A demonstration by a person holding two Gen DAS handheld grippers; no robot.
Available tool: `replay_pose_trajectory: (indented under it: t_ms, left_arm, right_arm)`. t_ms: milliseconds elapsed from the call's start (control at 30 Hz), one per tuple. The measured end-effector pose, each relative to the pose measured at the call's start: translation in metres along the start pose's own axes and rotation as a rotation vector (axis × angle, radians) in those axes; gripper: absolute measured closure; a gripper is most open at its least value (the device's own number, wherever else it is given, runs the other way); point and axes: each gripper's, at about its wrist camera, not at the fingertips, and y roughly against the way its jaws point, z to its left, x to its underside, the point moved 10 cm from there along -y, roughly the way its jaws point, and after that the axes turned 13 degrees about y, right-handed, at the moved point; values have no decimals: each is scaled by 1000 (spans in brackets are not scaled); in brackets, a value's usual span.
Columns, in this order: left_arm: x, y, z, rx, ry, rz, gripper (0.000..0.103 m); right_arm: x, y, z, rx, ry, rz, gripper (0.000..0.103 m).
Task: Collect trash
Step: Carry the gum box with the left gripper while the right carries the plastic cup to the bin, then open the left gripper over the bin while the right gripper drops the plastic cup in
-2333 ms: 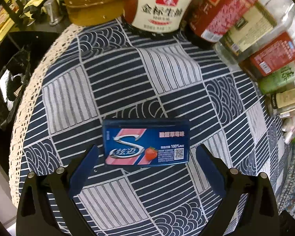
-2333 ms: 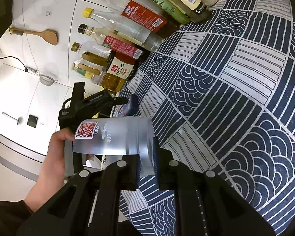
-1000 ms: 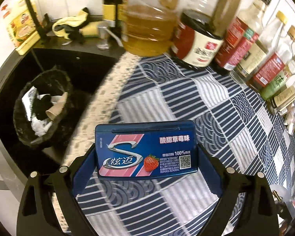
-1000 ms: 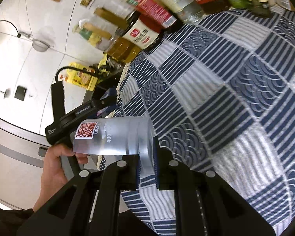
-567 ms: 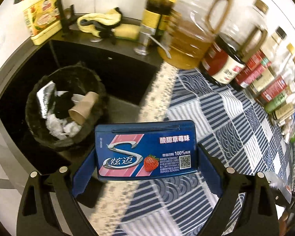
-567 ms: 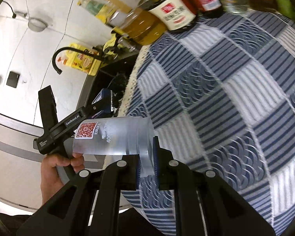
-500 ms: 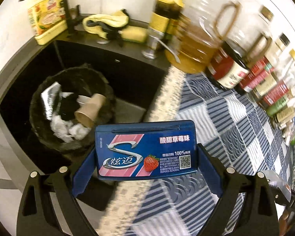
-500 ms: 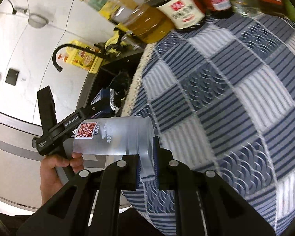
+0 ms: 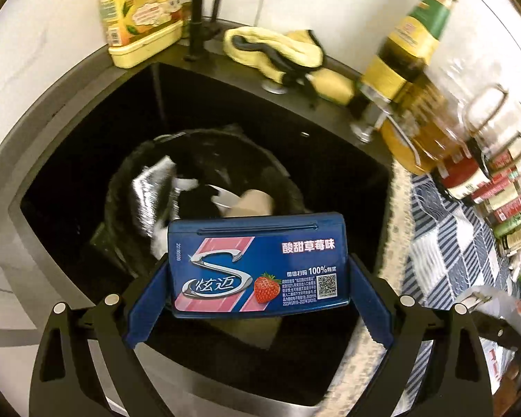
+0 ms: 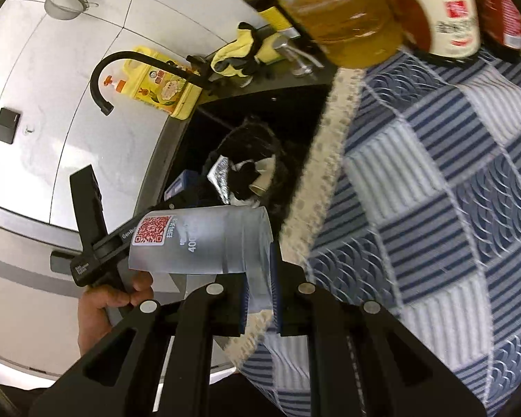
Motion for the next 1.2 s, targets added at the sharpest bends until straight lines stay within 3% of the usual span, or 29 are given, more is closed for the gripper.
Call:
replay_pose_trajectory:
  t_ms: [333, 700, 1200]
  left_arm:
    - [-55, -6, 49, -7, -36, 9, 11]
    - [-95, -30, 53, 15, -192, 60, 11]
    - [-116, -97, 48, 52, -226, 199, 11]
  right_arm:
    - [-40, -61, 27, 3, -47, -39, 90]
    - [-71, -98, 38, 38, -166, -123, 90]
    - [-68, -149, 28, 84, -254, -56, 90]
